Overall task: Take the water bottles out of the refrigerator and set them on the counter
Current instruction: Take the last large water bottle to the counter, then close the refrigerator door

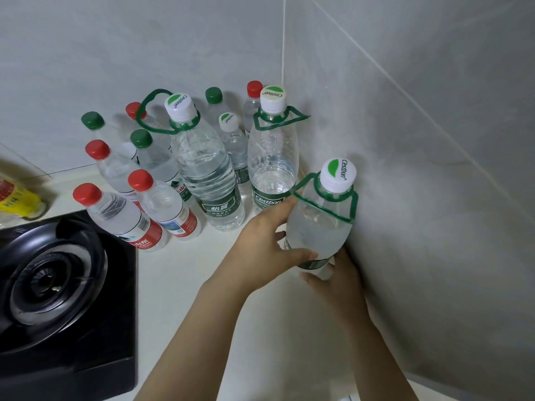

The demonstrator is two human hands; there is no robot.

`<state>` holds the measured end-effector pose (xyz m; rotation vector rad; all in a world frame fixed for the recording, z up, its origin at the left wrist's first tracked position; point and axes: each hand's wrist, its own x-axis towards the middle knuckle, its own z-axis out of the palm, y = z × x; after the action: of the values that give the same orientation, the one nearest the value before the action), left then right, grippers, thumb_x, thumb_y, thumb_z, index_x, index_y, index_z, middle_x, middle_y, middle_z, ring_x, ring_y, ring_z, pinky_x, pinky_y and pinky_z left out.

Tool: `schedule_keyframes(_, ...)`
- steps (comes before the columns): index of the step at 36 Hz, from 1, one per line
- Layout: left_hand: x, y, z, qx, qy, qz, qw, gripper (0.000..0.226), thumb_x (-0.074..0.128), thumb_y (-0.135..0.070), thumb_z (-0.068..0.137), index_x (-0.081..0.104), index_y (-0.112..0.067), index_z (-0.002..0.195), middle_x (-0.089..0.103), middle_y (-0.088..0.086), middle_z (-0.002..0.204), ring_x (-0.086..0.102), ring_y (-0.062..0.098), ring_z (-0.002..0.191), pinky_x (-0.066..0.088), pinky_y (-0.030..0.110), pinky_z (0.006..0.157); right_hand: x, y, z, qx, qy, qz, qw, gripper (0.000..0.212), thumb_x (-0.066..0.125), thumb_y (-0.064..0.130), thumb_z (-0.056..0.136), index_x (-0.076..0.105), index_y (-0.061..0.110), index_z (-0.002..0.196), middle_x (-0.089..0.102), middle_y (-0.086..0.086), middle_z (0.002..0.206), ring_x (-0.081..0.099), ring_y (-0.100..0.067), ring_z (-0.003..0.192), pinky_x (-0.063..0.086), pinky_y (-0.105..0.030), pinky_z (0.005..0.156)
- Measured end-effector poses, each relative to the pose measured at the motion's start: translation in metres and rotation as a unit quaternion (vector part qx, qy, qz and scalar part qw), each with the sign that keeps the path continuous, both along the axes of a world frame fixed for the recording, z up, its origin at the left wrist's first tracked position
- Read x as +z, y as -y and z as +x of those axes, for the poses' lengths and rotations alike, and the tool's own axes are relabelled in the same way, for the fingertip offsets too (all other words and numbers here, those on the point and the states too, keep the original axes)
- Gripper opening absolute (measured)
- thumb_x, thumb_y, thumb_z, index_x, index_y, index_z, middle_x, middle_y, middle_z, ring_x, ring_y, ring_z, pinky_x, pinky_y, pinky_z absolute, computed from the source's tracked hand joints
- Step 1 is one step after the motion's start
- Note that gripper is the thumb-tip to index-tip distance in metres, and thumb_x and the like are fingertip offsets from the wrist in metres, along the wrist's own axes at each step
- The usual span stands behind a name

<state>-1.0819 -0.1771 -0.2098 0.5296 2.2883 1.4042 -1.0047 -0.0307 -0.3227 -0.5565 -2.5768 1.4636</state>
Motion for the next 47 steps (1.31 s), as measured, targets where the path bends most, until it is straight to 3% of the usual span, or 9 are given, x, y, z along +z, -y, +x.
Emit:
schedule_keyframes(3,0.001,0.001,0.001,0.003,-0.019,-0.009,1.000,0.068,0.084,-0.014,0.070,0.055,-0.031,0.129,0.059,-0.015,0.122,0.054,-0.003,0.112,0.049,0.017,0.094,0.000,-0.001,0.002,-0.009,0.001,0.009,1.000,0.072,0.080,0.008,0.067,0.052,0.022,0.131,0.060,0.013,0.127,0.056,-0.006,0.118,0.046,-0.027,0.098)
schedule_keyframes(9,0.003,0.006,0.004,0.017,-0.057,-0.023,0.998,0.066,0.082,-0.018,0.073,0.054,-0.033,0.132,0.058,-0.013,0.120,0.056,-0.001,0.109,0.049,0.014,0.092,0.005,0.000,0.003,-0.004,0.034,0.052,0.998,0.069,0.077,0.013,0.069,0.052,0.018,0.133,0.062,0.004,0.129,0.057,-0.014,0.120,0.045,-0.029,0.099)
schedule_keyframes(12,0.004,0.011,0.006,0.043,-0.069,-0.021,0.996,0.054,0.080,-0.017,0.076,0.060,-0.027,0.126,0.061,-0.013,0.116,0.060,-0.002,0.102,0.049,0.011,0.089,0.008,0.001,0.004,-0.025,0.078,0.059,0.995,0.061,0.077,0.017,0.071,0.056,0.013,0.129,0.065,-0.003,0.122,0.061,-0.023,0.112,0.050,-0.040,0.096)
schedule_keyframes(17,0.003,0.022,0.014,0.075,-0.067,-0.027,0.995,0.049,0.077,-0.017,0.079,0.060,-0.026,0.125,0.063,-0.015,0.108,0.061,-0.004,0.098,0.047,0.007,0.087,0.021,0.005,0.011,-0.041,0.154,0.094,0.983,0.021,0.075,0.023,0.079,0.062,0.010,0.089,0.065,-0.004,0.082,0.064,-0.025,0.081,0.043,-0.026,0.070)
schedule_keyframes(20,0.001,0.032,0.022,0.079,-0.057,-0.035,0.995,0.049,0.075,-0.019,0.081,0.058,-0.027,0.126,0.063,-0.018,0.108,0.060,-0.006,0.098,0.046,0.005,0.087,0.037,0.010,0.018,-0.029,0.174,0.091,0.980,0.017,0.070,0.024,0.082,0.067,0.014,0.096,0.066,0.003,0.084,0.065,-0.015,0.085,0.042,-0.022,0.071)
schedule_keyframes(23,0.000,0.044,0.029,0.091,-0.058,-0.037,0.993,0.044,0.074,-0.019,0.082,0.060,-0.027,0.123,0.064,-0.018,0.108,0.060,-0.007,0.098,0.046,0.006,0.087,0.056,0.020,0.023,-0.001,0.156,0.102,0.983,0.017,0.069,0.025,0.084,0.068,0.019,0.100,0.066,0.007,0.086,0.062,-0.008,0.082,0.043,-0.021,0.073)
schedule_keyframes(30,0.011,0.078,0.039,0.115,-0.055,-0.027,0.991,0.036,0.073,-0.021,0.083,0.062,-0.032,0.115,0.066,-0.020,0.106,0.061,-0.006,0.097,0.047,0.009,0.088,0.094,0.053,0.017,0.018,0.097,0.097,0.990,0.022,0.069,0.020,0.084,0.070,0.015,0.106,0.070,0.003,0.091,0.067,-0.015,0.086,0.053,-0.033,0.084)
schedule_keyframes(36,0.031,0.118,0.042,0.144,-0.075,-0.008,0.987,0.033,0.072,-0.019,0.083,0.059,-0.042,0.103,0.066,-0.022,0.103,0.060,-0.009,0.095,0.045,0.008,0.087,0.130,0.085,0.007,0.026,0.036,0.086,0.995,0.021,0.069,0.016,0.085,0.070,0.015,0.107,0.072,0.002,0.095,0.067,-0.011,0.086,0.054,-0.031,0.087)
schedule_keyframes(47,0.061,0.177,0.057,0.266,-0.111,0.009,0.958,0.028,0.072,-0.015,0.083,0.069,-0.023,0.110,0.071,-0.015,0.098,0.064,-0.005,0.095,0.049,0.014,0.088,0.173,0.137,-0.034,0.130,-0.060,0.068,0.987,0.019,0.070,0.012,0.084,0.071,0.015,0.103,0.073,0.003,0.092,0.069,-0.014,0.088,0.055,-0.035,0.086)
